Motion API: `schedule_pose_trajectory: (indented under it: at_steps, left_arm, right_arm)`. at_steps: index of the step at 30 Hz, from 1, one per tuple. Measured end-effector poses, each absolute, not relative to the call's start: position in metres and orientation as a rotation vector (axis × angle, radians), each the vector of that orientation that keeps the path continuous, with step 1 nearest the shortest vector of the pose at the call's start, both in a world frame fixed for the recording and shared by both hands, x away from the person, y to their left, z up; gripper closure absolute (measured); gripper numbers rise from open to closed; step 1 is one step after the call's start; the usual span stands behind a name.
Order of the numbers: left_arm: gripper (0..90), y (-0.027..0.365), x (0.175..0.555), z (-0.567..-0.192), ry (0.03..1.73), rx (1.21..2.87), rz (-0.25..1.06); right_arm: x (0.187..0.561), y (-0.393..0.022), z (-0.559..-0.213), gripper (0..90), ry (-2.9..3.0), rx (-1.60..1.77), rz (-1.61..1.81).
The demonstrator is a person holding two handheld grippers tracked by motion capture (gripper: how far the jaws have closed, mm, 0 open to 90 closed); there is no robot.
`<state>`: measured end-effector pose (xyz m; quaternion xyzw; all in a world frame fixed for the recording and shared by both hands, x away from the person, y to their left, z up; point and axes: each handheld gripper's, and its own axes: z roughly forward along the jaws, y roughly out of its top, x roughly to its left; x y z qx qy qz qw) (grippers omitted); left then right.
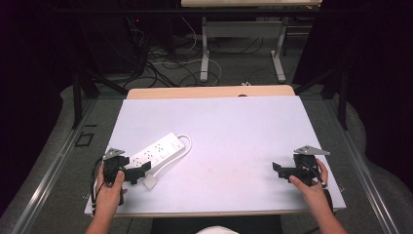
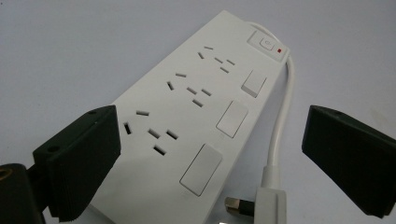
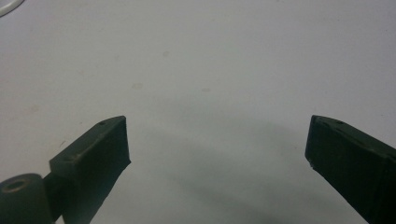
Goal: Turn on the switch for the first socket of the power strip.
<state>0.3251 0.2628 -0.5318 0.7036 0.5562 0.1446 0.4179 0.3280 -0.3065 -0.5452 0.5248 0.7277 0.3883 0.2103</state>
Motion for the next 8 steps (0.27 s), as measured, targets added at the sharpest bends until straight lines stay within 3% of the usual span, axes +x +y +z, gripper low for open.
schedule_pose_trajectory:
  at_steps: [8]
  left_arm:
    - [4.7,0.2633,0.3254,-0.5325,1.395,1.765,0.37]
  right_arm:
    - [0.3289,-0.3073,-0.5461,5.8,2.026,1.453,1.072]
